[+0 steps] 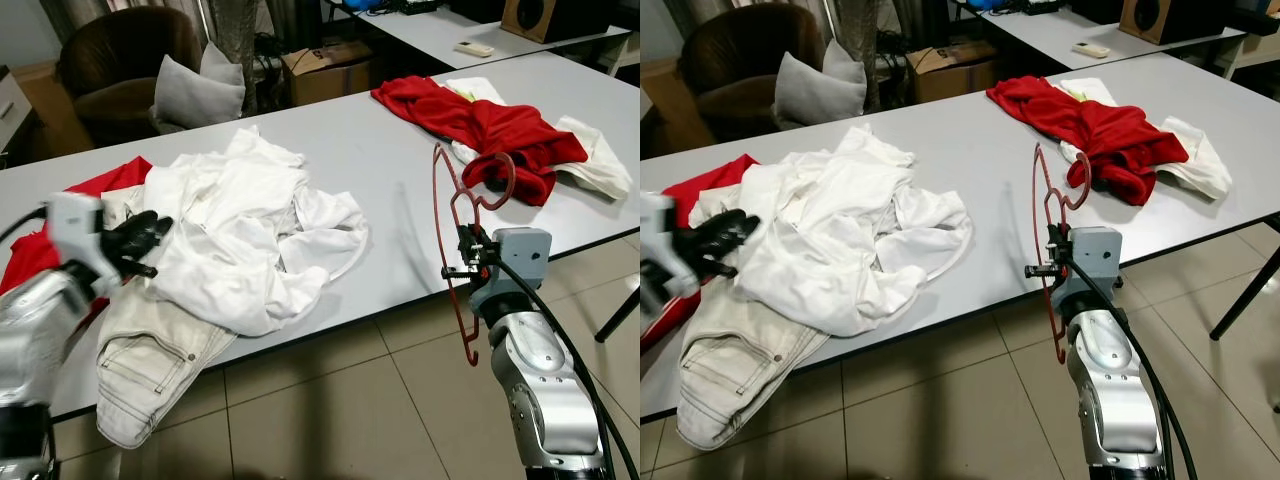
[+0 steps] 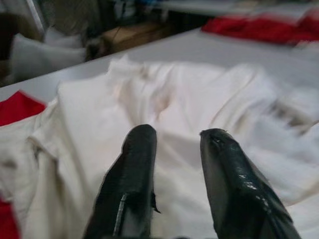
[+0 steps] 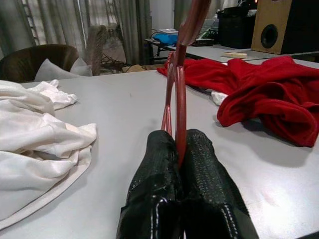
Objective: Hang hanger
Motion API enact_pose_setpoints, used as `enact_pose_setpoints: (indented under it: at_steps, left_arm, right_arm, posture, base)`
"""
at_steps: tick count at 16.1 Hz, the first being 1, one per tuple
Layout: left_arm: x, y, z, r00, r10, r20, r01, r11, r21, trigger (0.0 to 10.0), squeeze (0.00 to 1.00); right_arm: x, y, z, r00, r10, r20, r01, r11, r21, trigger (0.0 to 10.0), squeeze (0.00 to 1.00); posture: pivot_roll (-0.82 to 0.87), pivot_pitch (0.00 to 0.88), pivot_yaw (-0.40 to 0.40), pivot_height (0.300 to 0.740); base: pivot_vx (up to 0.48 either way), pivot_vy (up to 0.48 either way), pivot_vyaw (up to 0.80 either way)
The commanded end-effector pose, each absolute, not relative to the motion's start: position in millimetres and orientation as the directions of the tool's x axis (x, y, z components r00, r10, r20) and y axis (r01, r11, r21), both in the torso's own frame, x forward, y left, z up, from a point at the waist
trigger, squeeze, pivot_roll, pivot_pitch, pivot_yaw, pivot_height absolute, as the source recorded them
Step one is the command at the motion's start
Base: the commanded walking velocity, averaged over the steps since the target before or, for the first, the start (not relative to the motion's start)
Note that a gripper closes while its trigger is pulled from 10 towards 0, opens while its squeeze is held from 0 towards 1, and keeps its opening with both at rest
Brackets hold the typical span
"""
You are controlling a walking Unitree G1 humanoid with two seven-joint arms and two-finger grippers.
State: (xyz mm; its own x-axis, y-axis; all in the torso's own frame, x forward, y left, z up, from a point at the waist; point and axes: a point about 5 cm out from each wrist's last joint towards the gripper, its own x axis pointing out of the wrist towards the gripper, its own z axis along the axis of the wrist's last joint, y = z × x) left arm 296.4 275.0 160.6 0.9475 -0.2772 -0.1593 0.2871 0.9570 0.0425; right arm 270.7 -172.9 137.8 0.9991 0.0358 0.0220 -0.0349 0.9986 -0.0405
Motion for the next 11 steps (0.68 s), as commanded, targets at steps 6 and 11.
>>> enact_pose_setpoints:
  at_steps: [6, 11]
  left_arm:
    - [308, 257, 128, 0.928, -0.197, -0.317, 0.248, 0.96, 0.127, 10.0, 0.0]
    - [308, 255, 123, 0.925, -0.197, -0.326, 0.266, 0.947, 0.182, 0.0, 0.0]
  right_arm:
    - [275, -170, 143, 0.998, 0.052, 0.035, -0.05, 0.998, -0.047, 10.0, 0.0]
    - [275, -172, 143, 0.998, 0.052, 0.035, -0.05, 0.997, -0.051, 10.0, 0.0]
  posture:
    - [0.03, 0.0, 0.124, 0.74]
    - [0.03, 0.0, 0.122, 0.74]
  base:
    - [0.0, 0.0, 0.0]
    - [0.0, 0.0, 0.0]
